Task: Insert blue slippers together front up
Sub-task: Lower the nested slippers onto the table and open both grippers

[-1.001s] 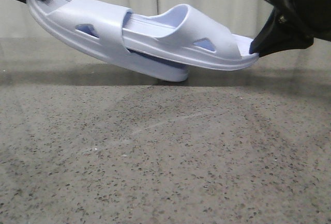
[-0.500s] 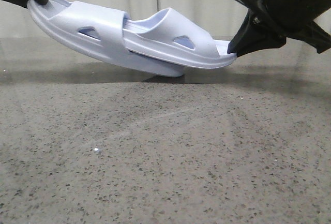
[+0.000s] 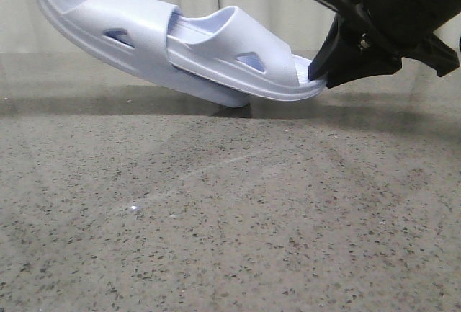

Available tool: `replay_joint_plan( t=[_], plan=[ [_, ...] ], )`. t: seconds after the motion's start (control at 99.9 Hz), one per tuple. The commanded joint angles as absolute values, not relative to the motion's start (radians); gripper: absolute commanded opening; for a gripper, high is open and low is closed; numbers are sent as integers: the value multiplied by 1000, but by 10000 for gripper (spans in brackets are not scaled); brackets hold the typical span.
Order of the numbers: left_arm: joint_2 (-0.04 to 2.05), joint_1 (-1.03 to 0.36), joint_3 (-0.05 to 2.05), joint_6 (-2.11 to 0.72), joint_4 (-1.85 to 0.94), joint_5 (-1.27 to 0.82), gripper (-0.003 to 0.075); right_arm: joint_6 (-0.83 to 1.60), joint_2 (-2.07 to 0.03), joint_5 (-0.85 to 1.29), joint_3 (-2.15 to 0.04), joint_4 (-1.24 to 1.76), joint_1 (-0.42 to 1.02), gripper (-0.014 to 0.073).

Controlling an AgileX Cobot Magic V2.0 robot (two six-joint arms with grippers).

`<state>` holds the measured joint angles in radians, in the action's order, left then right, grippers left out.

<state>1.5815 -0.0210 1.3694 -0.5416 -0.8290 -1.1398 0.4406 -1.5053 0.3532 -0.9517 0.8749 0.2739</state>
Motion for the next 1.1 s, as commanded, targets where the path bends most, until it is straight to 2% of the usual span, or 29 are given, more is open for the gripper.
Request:
replay_joint_plan(
  t=[0.0, 0.46, 0.971, 1.031, 1.091],
  plan=[
    [1549, -34, 1400, -513, -843, -1196, 16, 458, -1460, 348, -991, 908, 289, 122],
    [1561, -34, 1400, -498, -709, -1118, 16, 458, -1352, 318, -991, 908, 267, 122],
    [1652, -34, 1393, -502, -611, -1091, 19, 458, -1351, 369, -992, 891, 233, 122],
    [1655, -34, 1393, -524, -609, -1089, 39, 458, -1351, 369, -992, 891, 227, 122],
    [1655, -34, 1393, -550, -612, -1086, 95, 458, -1351, 369, -992, 891, 227, 122]
  ],
)
